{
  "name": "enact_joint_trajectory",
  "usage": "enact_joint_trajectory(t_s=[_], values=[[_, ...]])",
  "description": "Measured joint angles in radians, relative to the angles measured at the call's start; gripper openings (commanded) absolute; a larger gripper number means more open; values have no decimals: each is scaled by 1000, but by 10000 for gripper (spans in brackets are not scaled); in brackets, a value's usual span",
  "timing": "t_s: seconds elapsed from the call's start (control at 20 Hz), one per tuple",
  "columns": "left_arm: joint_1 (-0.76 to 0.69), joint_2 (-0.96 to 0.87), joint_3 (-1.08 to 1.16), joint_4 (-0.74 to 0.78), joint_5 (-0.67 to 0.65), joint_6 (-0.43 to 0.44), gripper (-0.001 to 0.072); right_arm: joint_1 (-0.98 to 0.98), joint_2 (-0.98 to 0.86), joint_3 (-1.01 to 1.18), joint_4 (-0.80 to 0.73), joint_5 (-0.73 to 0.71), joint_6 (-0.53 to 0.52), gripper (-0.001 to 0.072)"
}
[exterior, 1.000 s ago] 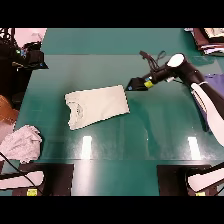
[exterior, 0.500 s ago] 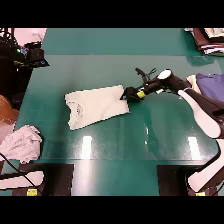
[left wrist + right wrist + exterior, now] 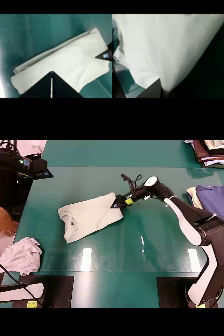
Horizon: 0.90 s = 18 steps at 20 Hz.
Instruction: Fold the shirts.
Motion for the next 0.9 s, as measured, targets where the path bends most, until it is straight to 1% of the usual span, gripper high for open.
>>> enact_joint_trajectory(t_s=[0.15, 0.35, 0.55, 0.7, 0.9], values=[[-74, 0, 0, -5, 3, 0, 24, -97, 45, 47, 0, 17, -5, 17], [-194, 0, 0, -9, 24, 0, 24, -321, 156, 70, 0, 18, -5, 17], [-306, 0, 0, -10, 105, 0, 24, -597, 262, 77, 1, -29, -4, 17], [-376, -1, 0, -10, 166, 0, 24, -789, 307, 78, 1, -73, -4, 16], [-445, -10, 0, -10, 220, 0, 24, -970, 327, 78, 1, -99, -3, 17]])
